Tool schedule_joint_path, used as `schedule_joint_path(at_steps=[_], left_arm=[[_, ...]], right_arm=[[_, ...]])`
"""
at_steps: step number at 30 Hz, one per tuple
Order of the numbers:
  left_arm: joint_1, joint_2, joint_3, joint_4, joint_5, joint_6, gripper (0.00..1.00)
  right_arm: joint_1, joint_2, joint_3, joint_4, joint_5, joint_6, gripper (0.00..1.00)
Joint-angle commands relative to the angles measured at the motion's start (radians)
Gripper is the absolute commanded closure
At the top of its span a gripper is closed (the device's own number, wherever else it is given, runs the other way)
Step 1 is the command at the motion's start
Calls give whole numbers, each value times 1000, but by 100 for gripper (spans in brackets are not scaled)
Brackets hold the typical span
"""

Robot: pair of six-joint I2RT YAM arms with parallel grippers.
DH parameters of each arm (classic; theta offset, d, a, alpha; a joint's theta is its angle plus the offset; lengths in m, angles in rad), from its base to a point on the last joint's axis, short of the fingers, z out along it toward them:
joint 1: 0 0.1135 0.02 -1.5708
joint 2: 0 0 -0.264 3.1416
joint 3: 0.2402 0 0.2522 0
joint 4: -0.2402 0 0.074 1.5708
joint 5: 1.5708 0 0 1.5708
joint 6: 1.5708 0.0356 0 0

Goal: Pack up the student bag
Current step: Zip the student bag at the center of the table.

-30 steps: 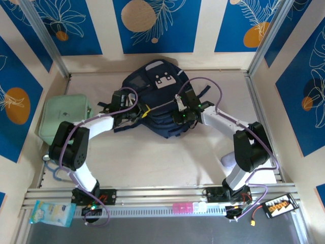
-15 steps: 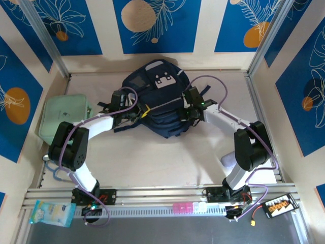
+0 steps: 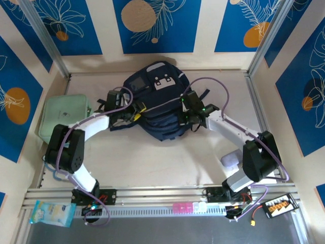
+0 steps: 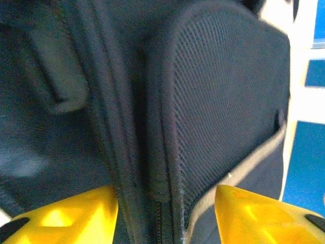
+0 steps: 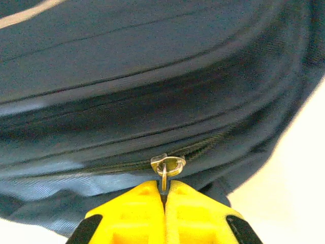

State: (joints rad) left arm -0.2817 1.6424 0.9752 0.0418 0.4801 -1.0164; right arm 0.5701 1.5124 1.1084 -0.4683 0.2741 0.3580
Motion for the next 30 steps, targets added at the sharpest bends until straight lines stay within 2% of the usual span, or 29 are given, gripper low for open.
schedule_joint_path(at_steps=[1,6,13,17,23,30], left_arm=[[55,-117,-13,-147,-127,95,41],[97,-285,-38,-312,-241,140,34],[99,-505,-116,-452,-319,55,35],[85,-577,-219,-370,-251,-73,39],[53,-556,-329,-182,-188,-260,42],[44,-475,-308,-110,-217,-261,45]], right_arm=[[67,-39,-20,77,-162,14,100],[141,44,70,142,-234,24,100],[221,183,205,209,-314,46,100],[261,242,246,227,-343,55,100],[308,278,257,234,-345,53,100],[325,284,264,238,-356,57,100]])
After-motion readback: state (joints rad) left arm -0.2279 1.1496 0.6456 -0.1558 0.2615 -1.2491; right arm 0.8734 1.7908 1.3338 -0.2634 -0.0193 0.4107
